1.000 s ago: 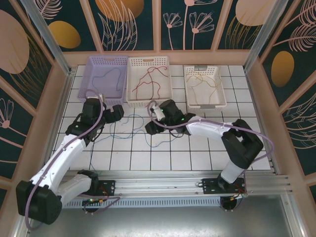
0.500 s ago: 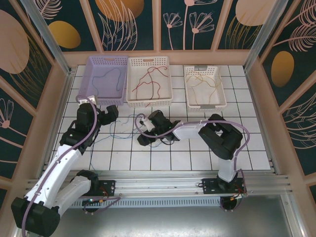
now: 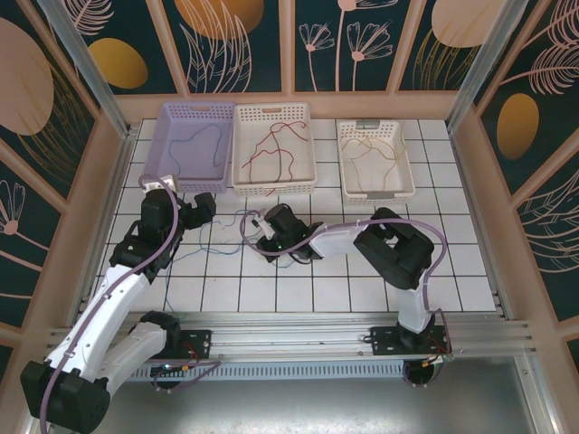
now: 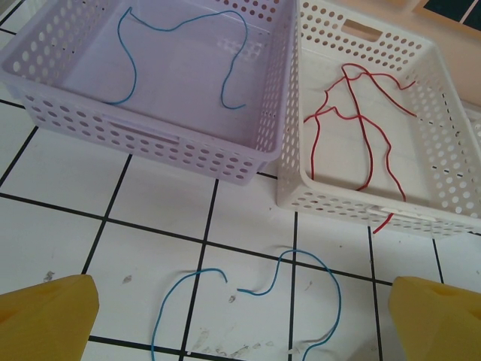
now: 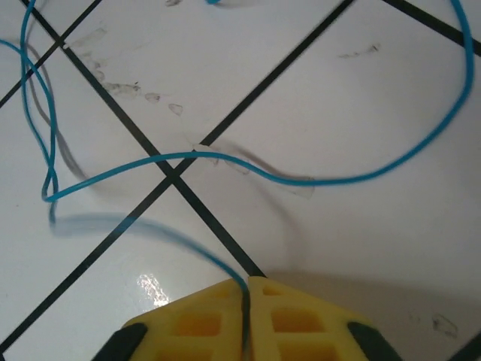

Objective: Untangle the cables

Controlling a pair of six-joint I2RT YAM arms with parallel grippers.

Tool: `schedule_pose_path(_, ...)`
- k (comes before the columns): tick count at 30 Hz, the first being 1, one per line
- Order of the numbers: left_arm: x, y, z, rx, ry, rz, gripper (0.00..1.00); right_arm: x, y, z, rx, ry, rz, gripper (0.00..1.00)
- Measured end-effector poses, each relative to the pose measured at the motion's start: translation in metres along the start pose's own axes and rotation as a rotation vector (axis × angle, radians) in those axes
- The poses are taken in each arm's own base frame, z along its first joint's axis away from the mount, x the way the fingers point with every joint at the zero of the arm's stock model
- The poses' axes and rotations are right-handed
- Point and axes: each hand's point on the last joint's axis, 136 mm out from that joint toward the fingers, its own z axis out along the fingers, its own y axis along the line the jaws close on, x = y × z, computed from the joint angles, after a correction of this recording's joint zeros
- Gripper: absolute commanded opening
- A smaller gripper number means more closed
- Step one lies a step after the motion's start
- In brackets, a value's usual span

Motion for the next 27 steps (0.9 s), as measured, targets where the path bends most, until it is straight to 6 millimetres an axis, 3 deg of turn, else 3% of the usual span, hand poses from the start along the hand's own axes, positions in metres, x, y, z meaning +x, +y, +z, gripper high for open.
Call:
schedule_pose_path(5, 0.001, 0.000, 0.000, -0.001, 0.001, 0.004, 0.98, -0.005, 0.003, -0.003, -0.005, -0.015, -0.002, 0.00)
schedule_pose_path(9, 0.001, 0.000, 0.000, -0.001, 0.001, 0.008, 0.99, -0.023, 0.014, -0.022, -0.020, -0.056, -0.016, 0.00)
schedule_pose_path(12, 0.000, 0.000, -0.001, 0.002, -0.004, 0.007, 0.99, -0.050, 0.025, -0.047, -0.027, -0.125, -0.038, 0.00)
schedule_pose_path(19, 0.000, -0.002, -0.003, 0.021, -0.007, 0.013, 0.98, -0.142, 0.053, -0.114, -0.048, -0.337, -0.072, 0.00)
schedule_pose_path(23, -0.001, -0.017, -0.012, 0.122, -0.022, 0.009, 0.99, -0.180, 0.066, -0.149, -0.080, -0.426, -0.079, 0.00)
schedule_pose_path(27, -0.012, -0.042, -0.036, 0.292, -0.091, -0.005, 0.98, -0.209, 0.071, -0.180, -0.137, -0.496, -0.063, 0.00)
